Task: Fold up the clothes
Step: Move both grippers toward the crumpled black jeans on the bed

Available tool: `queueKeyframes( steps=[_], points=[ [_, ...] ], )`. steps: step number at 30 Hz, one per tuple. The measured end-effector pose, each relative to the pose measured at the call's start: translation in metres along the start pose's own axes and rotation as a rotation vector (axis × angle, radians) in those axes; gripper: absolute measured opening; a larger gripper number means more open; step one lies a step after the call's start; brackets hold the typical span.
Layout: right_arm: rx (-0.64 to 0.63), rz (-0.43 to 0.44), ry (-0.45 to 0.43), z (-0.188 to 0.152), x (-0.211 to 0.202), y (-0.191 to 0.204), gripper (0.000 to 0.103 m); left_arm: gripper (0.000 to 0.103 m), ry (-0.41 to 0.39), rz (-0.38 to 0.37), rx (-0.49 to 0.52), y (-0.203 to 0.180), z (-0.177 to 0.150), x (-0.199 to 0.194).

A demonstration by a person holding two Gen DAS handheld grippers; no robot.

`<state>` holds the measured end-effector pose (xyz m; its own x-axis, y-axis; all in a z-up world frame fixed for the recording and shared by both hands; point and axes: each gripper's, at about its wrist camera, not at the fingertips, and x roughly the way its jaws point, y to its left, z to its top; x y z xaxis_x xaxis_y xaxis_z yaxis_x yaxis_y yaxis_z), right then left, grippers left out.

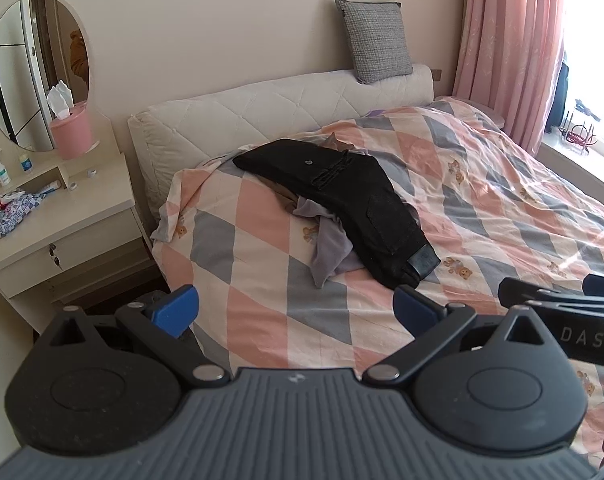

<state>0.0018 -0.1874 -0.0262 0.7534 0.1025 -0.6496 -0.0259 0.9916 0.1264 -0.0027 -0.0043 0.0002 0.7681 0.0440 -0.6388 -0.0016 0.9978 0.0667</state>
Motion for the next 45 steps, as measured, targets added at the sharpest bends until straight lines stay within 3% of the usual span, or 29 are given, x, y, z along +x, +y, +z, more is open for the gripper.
queueKeyframes(
  steps=[7, 19, 33, 36, 42, 45],
  points=[
    [0.008, 0.007, 0.032, -0.002, 0.003, -0.005, 0.103, 0.102, 0.005, 0.012, -0.002, -0.008, -0.002, -0.004],
    [-0.001, 0.025, 0.074, -0.011, 0.015, -0.010, 0.103, 0.102, 0.166, 0.003, -0.047, 0.012, -0.018, 0.027],
    [0.022, 0.043, 0.130, -0.021, 0.043, -0.023, 0.103, 0.102, 0.179, 0.044, -0.028, 0.008, -0.021, 0.039],
    [0.009, 0.034, 0.125, -0.025, 0.051, -0.026, 0.103, 0.102, 0.160, 0.041, -0.026, 0.007, -0.022, 0.047],
    [-0.014, 0.024, 0.105, -0.031, 0.070, -0.029, 0.103, 0.102, 0.216, -0.006, 0.021, 0.005, -0.014, 0.080],
    [0.033, 0.058, 0.102, -0.034, 0.082, -0.036, 0.103, 0.102, 0.228, -0.041, 0.045, 0.005, -0.008, 0.102]
  ],
)
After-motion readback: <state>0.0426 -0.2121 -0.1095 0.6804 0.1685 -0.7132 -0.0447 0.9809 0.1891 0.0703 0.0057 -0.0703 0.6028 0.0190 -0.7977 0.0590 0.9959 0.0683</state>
